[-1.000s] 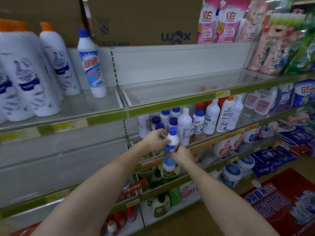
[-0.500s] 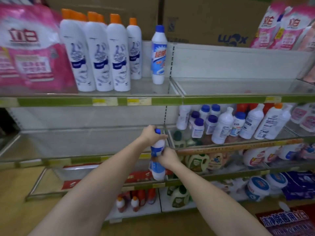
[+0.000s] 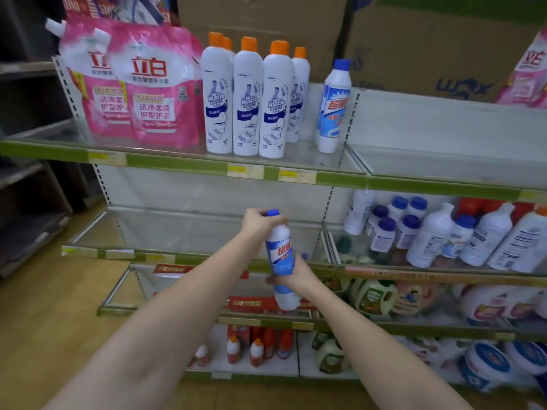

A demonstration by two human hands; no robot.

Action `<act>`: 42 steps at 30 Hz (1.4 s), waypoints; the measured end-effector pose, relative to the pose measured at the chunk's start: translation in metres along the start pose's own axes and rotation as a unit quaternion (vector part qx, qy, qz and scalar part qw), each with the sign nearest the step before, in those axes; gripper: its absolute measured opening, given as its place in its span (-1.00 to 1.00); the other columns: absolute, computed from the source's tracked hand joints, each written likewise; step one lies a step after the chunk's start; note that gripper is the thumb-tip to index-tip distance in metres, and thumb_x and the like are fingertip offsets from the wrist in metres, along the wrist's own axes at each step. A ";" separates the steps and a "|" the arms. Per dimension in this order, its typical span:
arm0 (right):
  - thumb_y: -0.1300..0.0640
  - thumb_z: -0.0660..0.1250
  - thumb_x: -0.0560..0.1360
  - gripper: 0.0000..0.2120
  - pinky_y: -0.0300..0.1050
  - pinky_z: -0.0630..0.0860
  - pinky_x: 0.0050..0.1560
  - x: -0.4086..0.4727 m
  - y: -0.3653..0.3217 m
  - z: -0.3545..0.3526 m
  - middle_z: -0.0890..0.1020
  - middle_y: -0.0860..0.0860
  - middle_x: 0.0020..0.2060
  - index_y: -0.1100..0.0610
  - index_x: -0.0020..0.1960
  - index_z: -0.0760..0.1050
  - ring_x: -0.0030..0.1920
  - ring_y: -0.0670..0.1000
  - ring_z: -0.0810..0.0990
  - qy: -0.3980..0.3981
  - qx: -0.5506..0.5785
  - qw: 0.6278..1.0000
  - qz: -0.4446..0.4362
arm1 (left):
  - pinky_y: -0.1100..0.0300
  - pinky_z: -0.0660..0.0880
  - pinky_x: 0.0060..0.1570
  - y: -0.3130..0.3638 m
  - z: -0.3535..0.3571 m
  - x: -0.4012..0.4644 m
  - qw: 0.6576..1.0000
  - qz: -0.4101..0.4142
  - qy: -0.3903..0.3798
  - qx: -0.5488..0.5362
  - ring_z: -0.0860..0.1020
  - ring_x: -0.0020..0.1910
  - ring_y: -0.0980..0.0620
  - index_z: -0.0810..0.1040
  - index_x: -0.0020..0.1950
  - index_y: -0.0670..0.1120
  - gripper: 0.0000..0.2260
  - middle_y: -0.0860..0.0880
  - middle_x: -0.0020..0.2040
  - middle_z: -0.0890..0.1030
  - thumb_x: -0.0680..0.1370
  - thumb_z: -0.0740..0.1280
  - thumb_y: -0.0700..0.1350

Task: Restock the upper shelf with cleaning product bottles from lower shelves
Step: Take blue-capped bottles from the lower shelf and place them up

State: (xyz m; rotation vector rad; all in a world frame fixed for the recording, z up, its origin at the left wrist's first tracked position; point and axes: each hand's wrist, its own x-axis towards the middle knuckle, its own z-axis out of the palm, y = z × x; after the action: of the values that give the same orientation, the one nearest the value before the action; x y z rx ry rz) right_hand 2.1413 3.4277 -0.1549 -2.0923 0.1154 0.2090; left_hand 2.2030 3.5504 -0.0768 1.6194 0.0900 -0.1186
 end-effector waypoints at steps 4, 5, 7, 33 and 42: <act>0.07 0.64 0.30 -0.46 -0.21 0.54 -0.17 -0.006 -0.013 -0.003 0.65 -0.03 -0.04 0.02 0.19 0.48 -0.02 -0.03 0.64 0.011 0.043 0.999 -0.024 | 0.34 0.52 -0.39 0.020 -0.004 -0.007 0.998 0.032 -0.049 -0.039 0.65 -0.32 0.09 0.66 -0.02 -0.24 -0.75 -0.12 -0.14 0.73 0.39 0.59 -0.16; 0.08 0.63 0.31 -0.52 -0.16 0.58 -0.17 -0.006 -0.014 -0.003 0.66 0.00 -0.08 0.04 0.14 0.50 -0.05 0.00 0.65 0.024 0.038 0.999 -0.027 | 0.32 0.54 -0.36 0.022 -0.005 -0.008 0.997 0.028 -0.049 -0.055 0.66 -0.28 0.07 0.66 0.01 -0.23 -0.71 -0.12 -0.10 0.73 0.39 0.59 -0.14; 0.10 0.62 0.31 -0.60 0.02 0.65 -0.07 -0.006 -0.014 -0.003 0.66 0.07 -0.13 0.08 0.05 0.51 -0.09 0.09 0.66 0.048 0.028 0.998 -0.033 | 0.21 0.62 -0.20 0.019 -0.006 -0.006 0.995 0.008 -0.050 -0.085 0.67 -0.17 0.00 0.64 0.12 -0.23 -0.58 -0.14 -0.02 0.72 0.36 0.61 -0.06; -0.07 0.62 0.27 -0.43 -0.06 0.61 -0.06 -0.014 -0.016 -0.004 0.62 -0.04 -0.06 0.01 0.14 0.40 -0.07 -0.03 0.62 0.163 0.047 0.985 0.017 | 0.16 0.57 -0.32 0.052 0.021 0.001 0.993 -0.008 -0.091 -0.072 0.62 -0.28 -0.01 0.48 0.22 -0.20 -0.53 -0.13 -0.13 0.63 0.43 0.56 -0.06; 0.17 0.63 0.31 -0.39 -0.21 0.51 -0.14 -0.010 -0.035 -0.018 0.63 -0.01 0.02 0.04 0.26 0.41 0.00 -0.04 0.61 0.077 0.119 0.990 -0.005 | 0.06 0.62 -0.19 0.060 0.017 0.000 0.975 0.002 -0.138 -0.175 0.63 -0.20 -0.18 0.59 0.13 -0.25 -0.60 -0.23 -0.11 0.63 0.38 0.57 -0.13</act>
State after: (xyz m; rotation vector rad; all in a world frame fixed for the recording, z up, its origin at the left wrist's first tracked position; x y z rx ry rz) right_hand 2.1393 3.4303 -0.1143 -1.8681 0.2117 0.0257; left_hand 2.2107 3.5300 -0.0184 1.2372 -0.1020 -0.3068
